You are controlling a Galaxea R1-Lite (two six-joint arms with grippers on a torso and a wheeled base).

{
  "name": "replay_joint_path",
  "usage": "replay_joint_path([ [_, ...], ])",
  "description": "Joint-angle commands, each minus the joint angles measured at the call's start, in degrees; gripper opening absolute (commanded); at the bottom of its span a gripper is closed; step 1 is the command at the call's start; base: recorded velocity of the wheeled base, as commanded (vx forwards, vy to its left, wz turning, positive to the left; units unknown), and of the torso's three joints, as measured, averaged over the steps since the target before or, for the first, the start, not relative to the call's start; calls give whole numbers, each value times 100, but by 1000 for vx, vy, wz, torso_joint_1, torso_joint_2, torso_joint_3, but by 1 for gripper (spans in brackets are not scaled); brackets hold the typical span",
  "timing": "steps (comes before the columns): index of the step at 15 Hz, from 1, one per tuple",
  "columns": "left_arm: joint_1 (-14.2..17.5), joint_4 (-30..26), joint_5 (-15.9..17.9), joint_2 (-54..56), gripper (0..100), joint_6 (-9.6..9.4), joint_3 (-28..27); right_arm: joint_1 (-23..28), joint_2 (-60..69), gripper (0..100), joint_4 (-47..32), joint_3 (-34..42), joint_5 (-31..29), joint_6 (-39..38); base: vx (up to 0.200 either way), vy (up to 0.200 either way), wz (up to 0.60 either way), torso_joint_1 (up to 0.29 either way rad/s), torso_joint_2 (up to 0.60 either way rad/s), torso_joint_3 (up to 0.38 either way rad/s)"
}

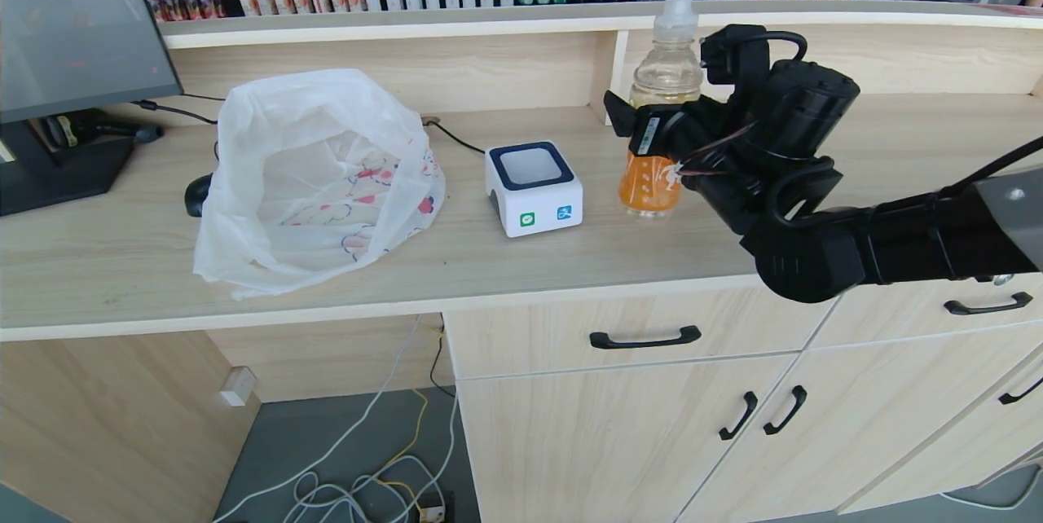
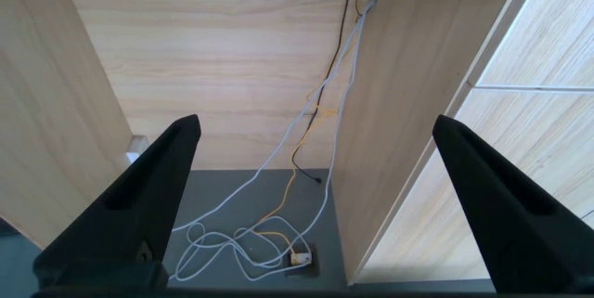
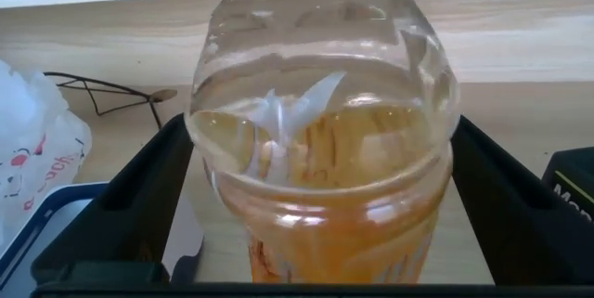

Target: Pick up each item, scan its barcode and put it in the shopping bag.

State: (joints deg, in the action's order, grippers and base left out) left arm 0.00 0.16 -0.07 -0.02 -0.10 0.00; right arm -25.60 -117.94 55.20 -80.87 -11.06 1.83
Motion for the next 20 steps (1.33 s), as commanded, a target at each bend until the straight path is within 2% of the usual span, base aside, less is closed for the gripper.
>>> replay_joint_path([
  [1, 0, 2, -1, 2, 100, 1, 0, 11, -80, 100, -9, -60, -2, 2, 0, 0, 0, 0, 0, 0],
  [3, 0, 2, -1, 2, 100, 1, 0, 20, -88, 100, -36, -131, -2, 2, 0, 0, 0, 0, 0, 0],
  [4, 0, 2, -1, 2, 100, -8, 0, 11, -88, 0, -44, -148, -2, 2, 0, 0, 0, 0, 0, 0],
  [20, 0, 2, -1, 2, 100, 1, 0, 11, 263, 0, -106, -210, 16, -25, 0, 0, 0, 0, 0, 0],
])
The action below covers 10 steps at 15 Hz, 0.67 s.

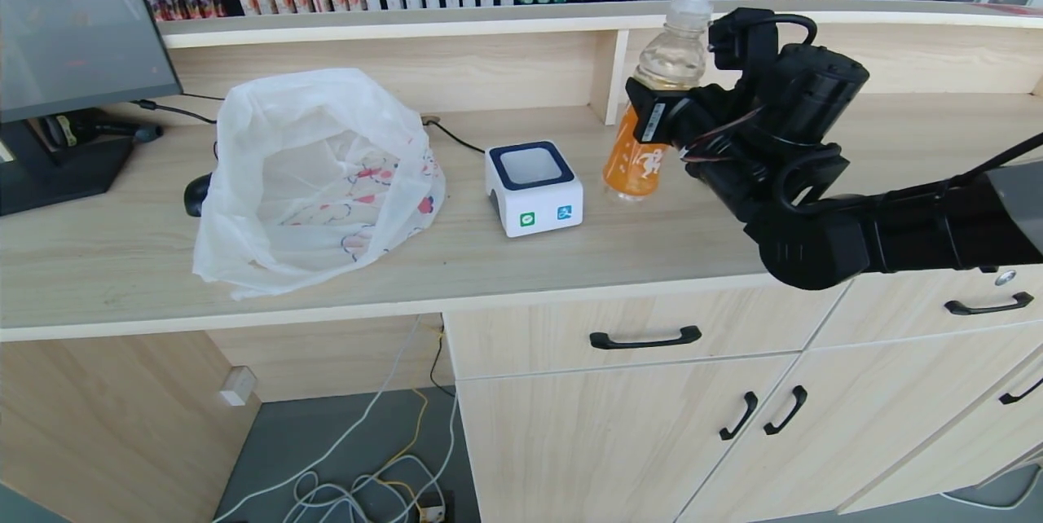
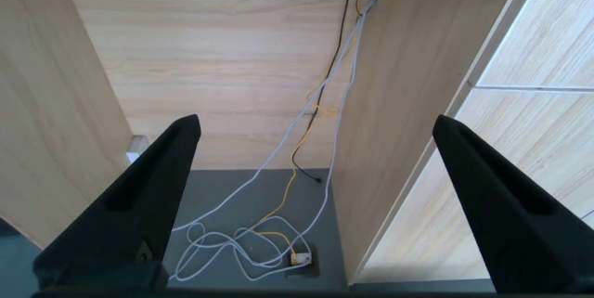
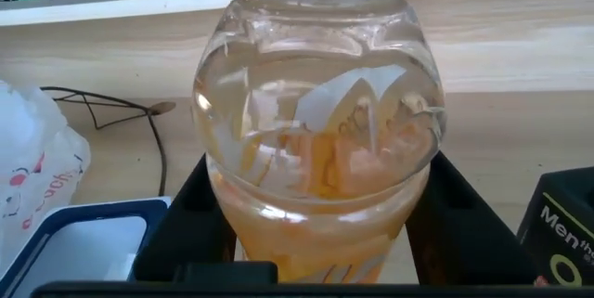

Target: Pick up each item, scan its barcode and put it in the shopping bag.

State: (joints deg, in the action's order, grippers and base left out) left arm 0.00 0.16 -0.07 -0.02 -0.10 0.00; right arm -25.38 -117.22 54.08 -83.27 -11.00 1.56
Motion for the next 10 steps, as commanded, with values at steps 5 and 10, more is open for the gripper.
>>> replay_joint_path([
  [5, 0, 2, -1, 2, 100, 1, 0, -230, 1132, 0, 24, 883, 1, -24, 0, 0, 0, 0, 0, 0],
  [10, 0, 2, -1, 2, 100, 1, 0, -652, 2555, 0, 77, 2676, -43, -165, 0, 0, 0, 0, 0, 0],
])
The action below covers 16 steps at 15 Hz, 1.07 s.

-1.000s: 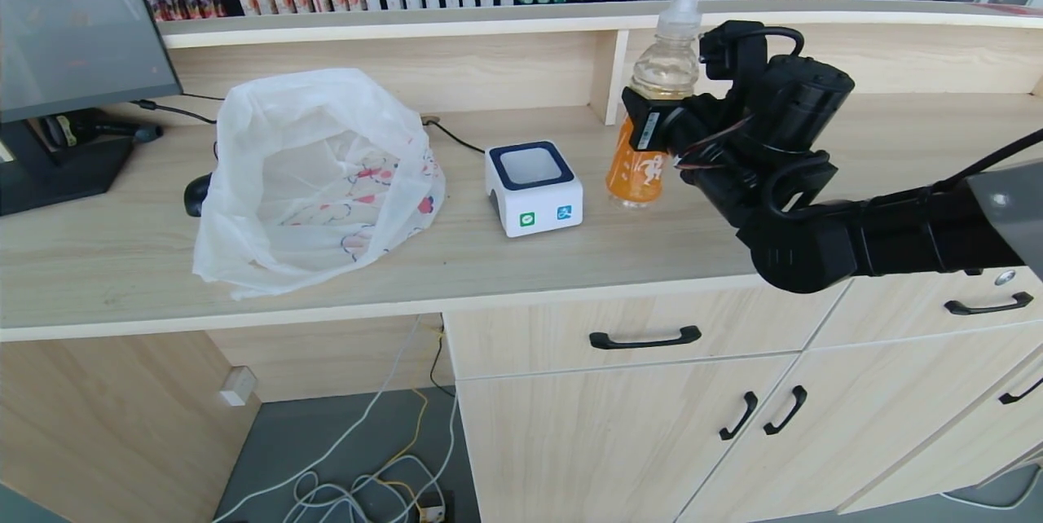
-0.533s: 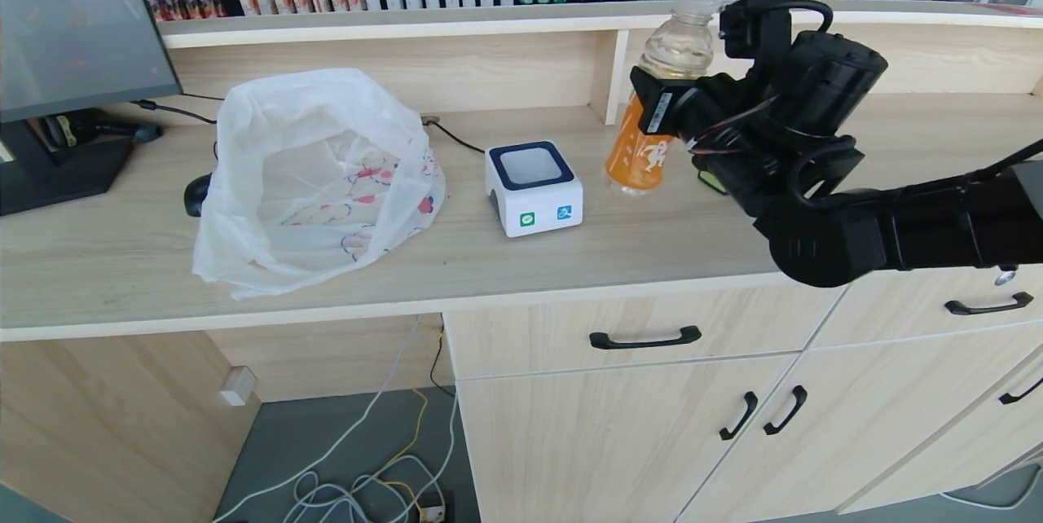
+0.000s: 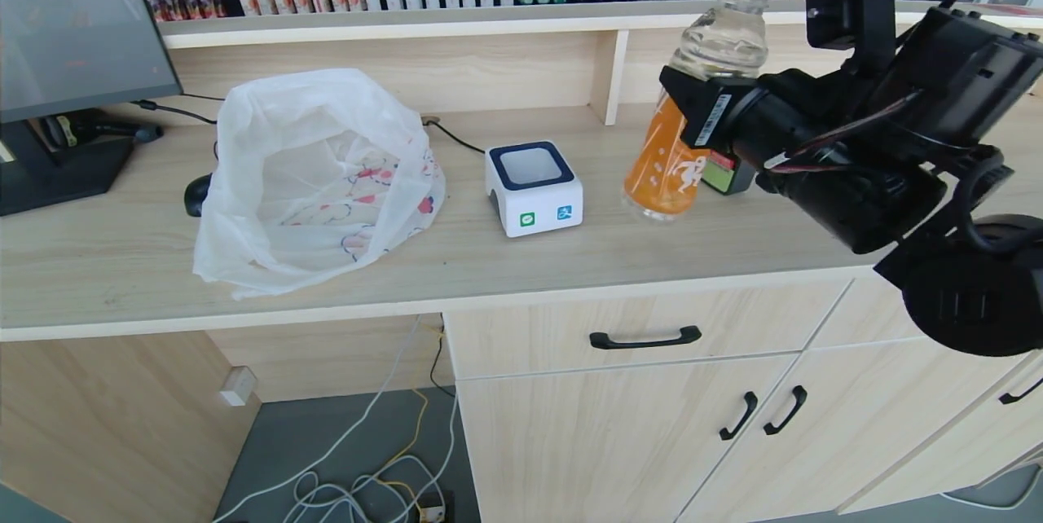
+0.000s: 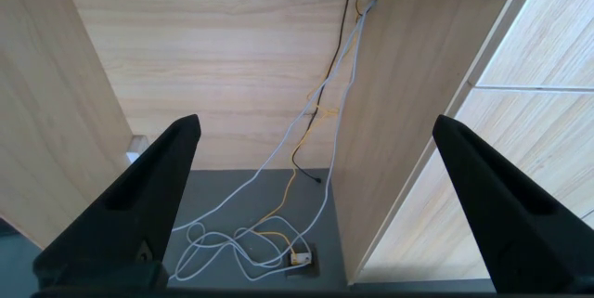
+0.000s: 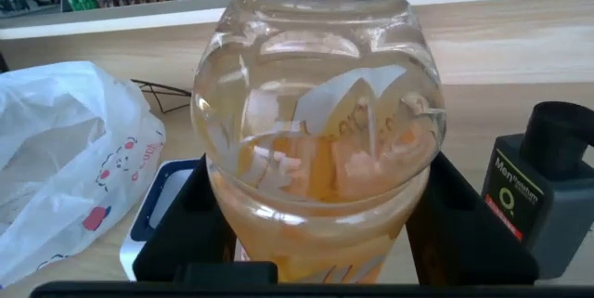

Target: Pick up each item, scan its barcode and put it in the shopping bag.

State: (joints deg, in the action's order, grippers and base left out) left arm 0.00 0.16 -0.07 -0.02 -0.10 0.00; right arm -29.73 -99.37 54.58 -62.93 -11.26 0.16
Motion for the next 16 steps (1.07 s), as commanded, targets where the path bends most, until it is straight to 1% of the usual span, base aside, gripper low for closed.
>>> replay_joint_path([
  [1, 0, 2, -1, 2, 100, 1, 0, -323, 1033, 0, 44, 1046, -43, -33, 0, 0, 0, 0, 0, 0],
  [3, 0, 2, -1, 2, 100, 1, 0, -639, 1508, 0, 273, 1907, -201, 2, 0, 0, 0, 0, 0, 0],
  [4, 0, 2, -1, 2, 100, 1, 0, -736, 1587, 0, 352, 2056, -315, 11, 0, 0, 0, 0, 0, 0],
  [5, 0, 2, -1, 2, 100, -8, 0, -1043, 1728, 0, 677, 2461, -640, 116, 0, 0, 0, 0, 0, 0],
  [7, 0, 2, -1, 2, 100, 1, 0, -1404, 1807, 0, 1152, 2865, -869, 441, 0, 0, 0, 0, 0, 0],
  [8, 0, 2, -1, 2, 100, 1, 0, -1685, 1807, 0, 1319, 2971, -1009, 573, 0, 0, 0, 0, 0, 0],
  [9, 0, 2, -1, 2, 100, 1, 0, -1852, 1789, 0, 1415, 3094, -1176, 661, 0, 0, 0, 0, 0, 0],
  [11, 0, 2, -1, 2, 100, 1, 0, -2230, 1815, 0, 1644, 3471, -1238, 1127, 0, 0, 0, 0, 0, 0],
  [13, 0, 2, -1, 2, 100, 1, 0, -2414, 1807, 0, 1960, 3779, -1238, 1549, 0, 0, 0, 0, 0, 0],
  [16, 0, 2, -1, 2, 100, 1, 0, -2494, 1824, 0, 2039, 3876, -1238, 1962, 0, 0, 0, 0, 0, 0],
])
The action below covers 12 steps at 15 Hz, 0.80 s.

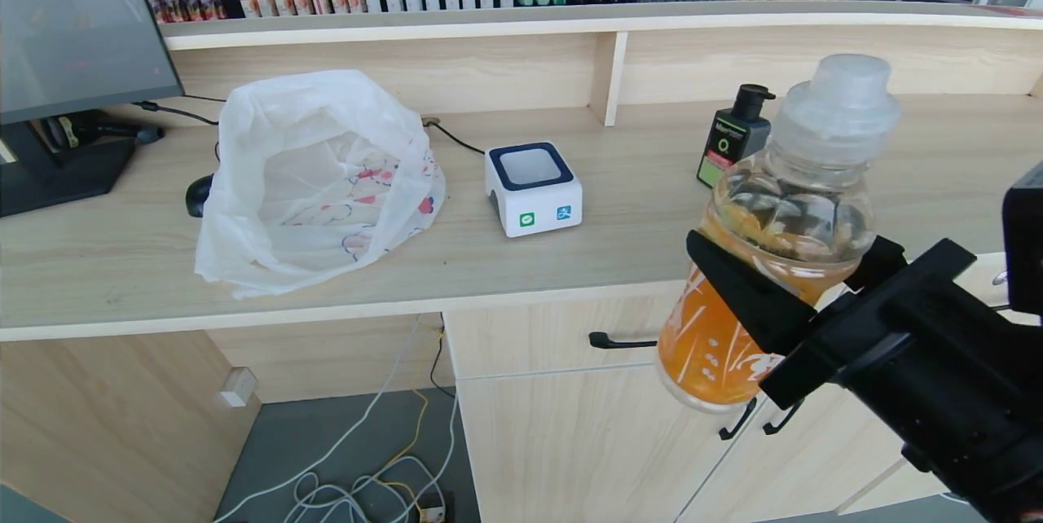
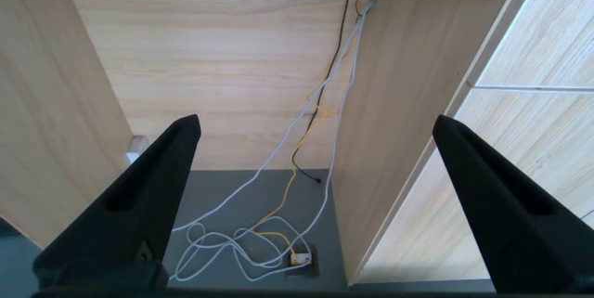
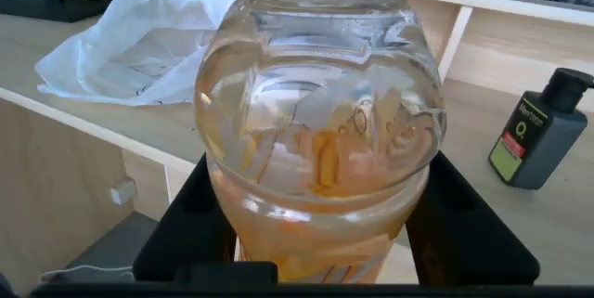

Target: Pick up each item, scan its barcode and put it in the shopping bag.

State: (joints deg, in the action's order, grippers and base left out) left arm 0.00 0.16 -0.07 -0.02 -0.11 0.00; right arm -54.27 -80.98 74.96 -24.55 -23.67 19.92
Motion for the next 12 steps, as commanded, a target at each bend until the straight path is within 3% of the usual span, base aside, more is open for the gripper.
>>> replay_joint_path([
  [1, 0, 2, -1, 2, 100, 2, 0, -101, -49, 0, -8, -6, 3, 337, 0, 0, 0, 0, 0, 0],
  [9, 0, 2, -1, 2, 100, 2, 0, -1121, -93, 0, 1, -217, 12, 2130, 0, 0, 0, 0, 0, 0],
  [12, 0, 2, -1, 2, 100, 2, 0, -1569, -190, 0, 1, -366, 30, 2473, 0, 0, 0, 0, 0, 0],
])
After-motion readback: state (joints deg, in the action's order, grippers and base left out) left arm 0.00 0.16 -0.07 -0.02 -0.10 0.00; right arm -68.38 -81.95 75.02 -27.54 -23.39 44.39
